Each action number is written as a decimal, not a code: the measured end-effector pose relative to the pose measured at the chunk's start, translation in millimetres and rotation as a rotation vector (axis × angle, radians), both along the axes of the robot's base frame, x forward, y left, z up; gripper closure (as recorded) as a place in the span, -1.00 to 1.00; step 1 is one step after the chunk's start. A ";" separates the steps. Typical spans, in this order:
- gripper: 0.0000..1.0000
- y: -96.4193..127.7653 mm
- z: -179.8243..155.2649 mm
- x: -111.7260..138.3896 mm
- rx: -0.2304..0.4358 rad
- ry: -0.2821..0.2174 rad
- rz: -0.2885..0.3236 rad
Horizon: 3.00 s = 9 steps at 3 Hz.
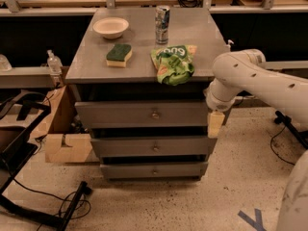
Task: Open top drawer
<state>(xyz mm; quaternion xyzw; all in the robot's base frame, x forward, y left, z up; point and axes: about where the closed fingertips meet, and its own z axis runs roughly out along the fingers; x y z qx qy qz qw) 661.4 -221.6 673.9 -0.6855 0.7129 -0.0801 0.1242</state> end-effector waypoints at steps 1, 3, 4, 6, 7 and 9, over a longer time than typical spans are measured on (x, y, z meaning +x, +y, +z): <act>-0.48 2.3 -4.2 2.9 0.000 0.008 0.004; 0.45 8.9 -19.1 -16.4 0.029 0.041 -0.002; 0.91 8.9 -15.9 -16.4 0.029 0.041 -0.002; 1.00 9.0 -5.5 -16.4 0.029 0.041 -0.002; 1.00 9.0 -0.7 -16.4 0.028 0.041 -0.002; 1.00 9.8 8.6 -26.8 0.011 0.040 -0.003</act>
Offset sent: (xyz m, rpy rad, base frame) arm -0.0126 0.0110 -0.0249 0.0233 0.0456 0.0110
